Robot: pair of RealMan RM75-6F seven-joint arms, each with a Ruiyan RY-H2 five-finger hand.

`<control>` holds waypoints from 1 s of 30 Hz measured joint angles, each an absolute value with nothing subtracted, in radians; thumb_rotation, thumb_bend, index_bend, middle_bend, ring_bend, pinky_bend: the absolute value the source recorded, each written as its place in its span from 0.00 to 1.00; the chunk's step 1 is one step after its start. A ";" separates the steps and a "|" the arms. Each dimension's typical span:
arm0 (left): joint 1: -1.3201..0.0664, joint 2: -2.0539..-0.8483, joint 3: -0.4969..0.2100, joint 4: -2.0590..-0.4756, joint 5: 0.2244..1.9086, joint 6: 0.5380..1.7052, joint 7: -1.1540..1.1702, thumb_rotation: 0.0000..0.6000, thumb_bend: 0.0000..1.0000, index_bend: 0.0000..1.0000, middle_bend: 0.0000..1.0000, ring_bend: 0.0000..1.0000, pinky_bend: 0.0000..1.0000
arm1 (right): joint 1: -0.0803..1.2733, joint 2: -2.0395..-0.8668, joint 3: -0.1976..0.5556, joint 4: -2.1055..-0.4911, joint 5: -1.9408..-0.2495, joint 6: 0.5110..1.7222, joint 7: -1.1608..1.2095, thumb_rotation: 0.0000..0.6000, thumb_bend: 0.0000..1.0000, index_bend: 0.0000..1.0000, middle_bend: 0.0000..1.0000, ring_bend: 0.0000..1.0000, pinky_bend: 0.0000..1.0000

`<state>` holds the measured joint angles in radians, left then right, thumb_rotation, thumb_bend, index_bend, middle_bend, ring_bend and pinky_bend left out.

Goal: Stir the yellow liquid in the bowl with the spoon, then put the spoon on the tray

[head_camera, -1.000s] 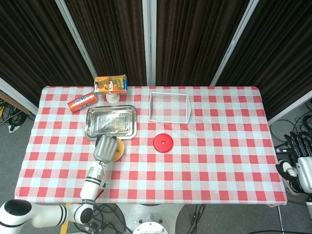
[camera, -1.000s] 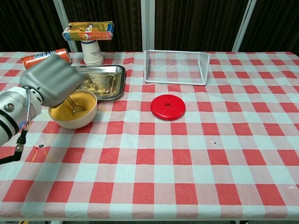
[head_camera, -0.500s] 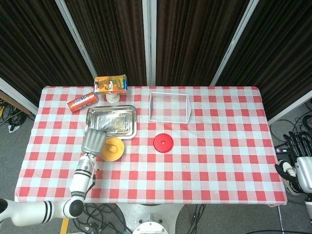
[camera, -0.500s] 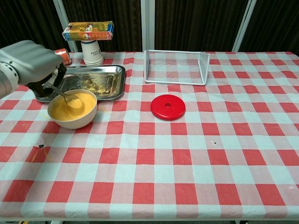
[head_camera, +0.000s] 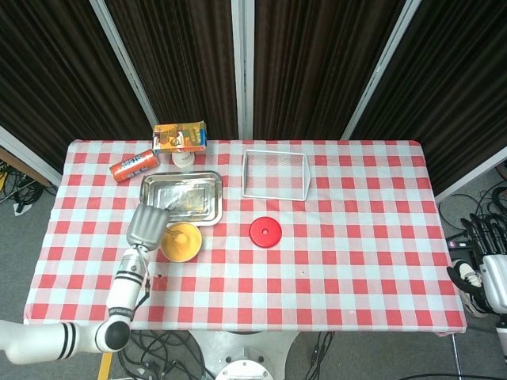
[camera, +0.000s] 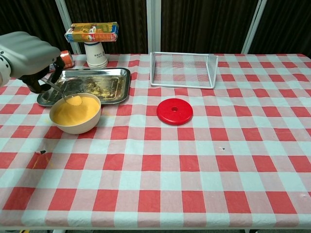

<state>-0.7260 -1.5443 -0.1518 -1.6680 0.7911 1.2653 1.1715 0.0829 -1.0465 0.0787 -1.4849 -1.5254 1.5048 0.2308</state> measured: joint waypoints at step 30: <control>-0.675 -1.802 0.024 -1.162 1.248 1.415 1.382 1.00 0.41 0.65 0.92 0.93 0.95 | 0.078 -1.043 0.077 -1.501 -1.527 1.510 0.214 1.00 0.20 0.00 0.00 0.00 0.00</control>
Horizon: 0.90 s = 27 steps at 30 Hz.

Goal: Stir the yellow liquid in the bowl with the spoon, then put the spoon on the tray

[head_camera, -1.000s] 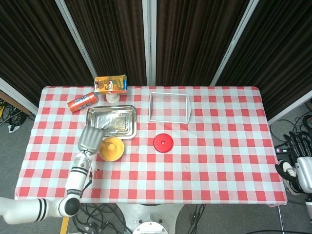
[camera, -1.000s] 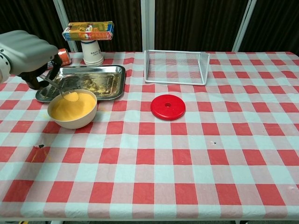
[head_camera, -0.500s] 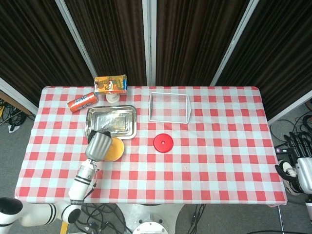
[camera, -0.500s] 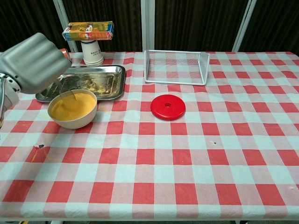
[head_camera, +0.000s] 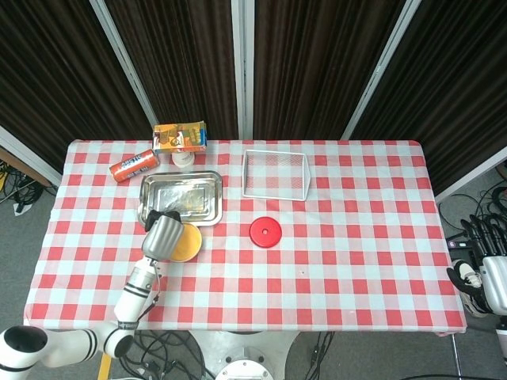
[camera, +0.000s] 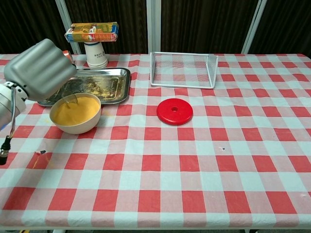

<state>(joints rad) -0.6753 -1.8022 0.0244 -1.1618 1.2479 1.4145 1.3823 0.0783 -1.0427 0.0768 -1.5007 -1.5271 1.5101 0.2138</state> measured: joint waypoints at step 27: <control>-0.618 -1.779 -0.069 -1.324 1.179 1.274 1.209 1.00 0.42 0.66 0.92 0.93 0.95 | 0.074 -1.044 0.076 -1.502 -1.525 1.513 0.213 1.00 0.20 0.00 0.00 0.00 0.00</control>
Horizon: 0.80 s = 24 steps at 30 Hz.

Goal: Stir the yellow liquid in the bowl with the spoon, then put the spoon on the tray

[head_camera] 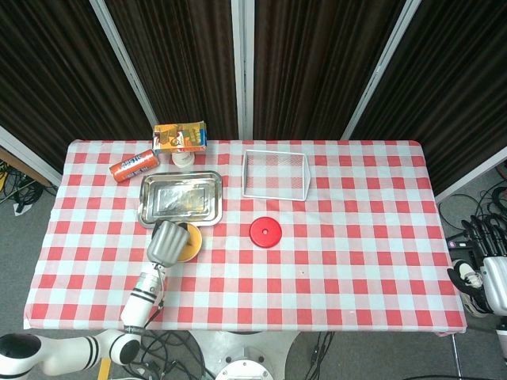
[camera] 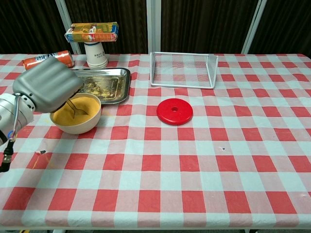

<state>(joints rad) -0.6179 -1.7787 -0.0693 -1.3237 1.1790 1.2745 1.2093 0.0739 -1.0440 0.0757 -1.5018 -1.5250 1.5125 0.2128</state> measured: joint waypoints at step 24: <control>-0.629 -1.553 -0.169 -1.595 0.978 1.190 1.052 1.00 0.42 0.66 0.91 0.93 0.95 | 0.071 -1.045 0.076 -1.499 -1.528 1.519 0.219 1.00 0.20 0.00 0.00 0.00 0.00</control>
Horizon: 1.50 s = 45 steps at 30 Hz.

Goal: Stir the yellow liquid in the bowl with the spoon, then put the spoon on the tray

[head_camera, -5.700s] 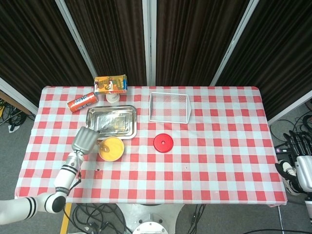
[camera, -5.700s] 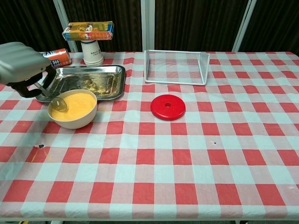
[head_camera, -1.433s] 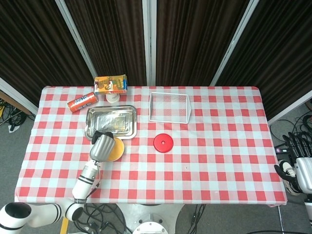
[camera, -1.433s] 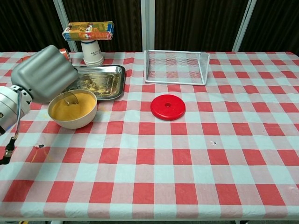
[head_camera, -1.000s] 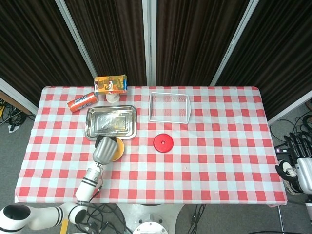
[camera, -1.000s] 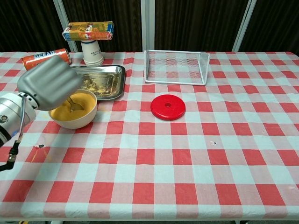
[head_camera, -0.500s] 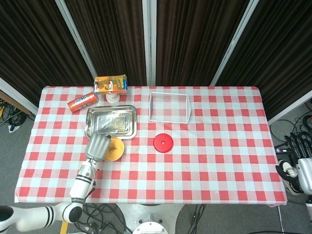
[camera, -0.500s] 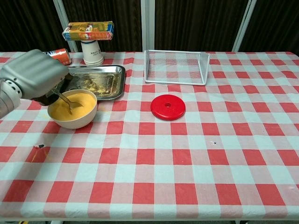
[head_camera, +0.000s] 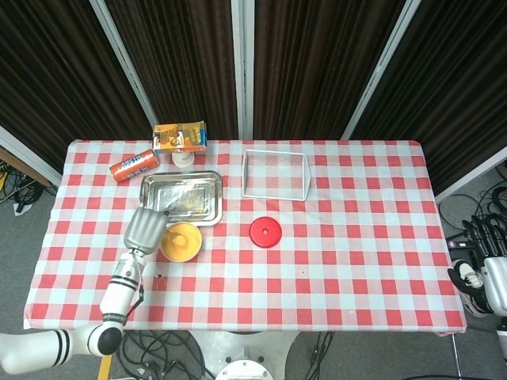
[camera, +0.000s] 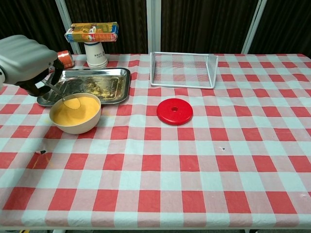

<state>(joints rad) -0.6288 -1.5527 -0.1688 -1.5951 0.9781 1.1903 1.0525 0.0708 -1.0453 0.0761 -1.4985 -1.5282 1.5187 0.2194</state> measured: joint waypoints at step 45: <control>-0.641 -1.743 0.012 -1.295 1.334 1.418 1.512 1.00 0.42 0.66 0.92 0.93 0.95 | 0.064 -1.045 0.075 -1.499 -1.538 1.534 0.222 1.00 0.20 0.00 0.00 0.00 0.00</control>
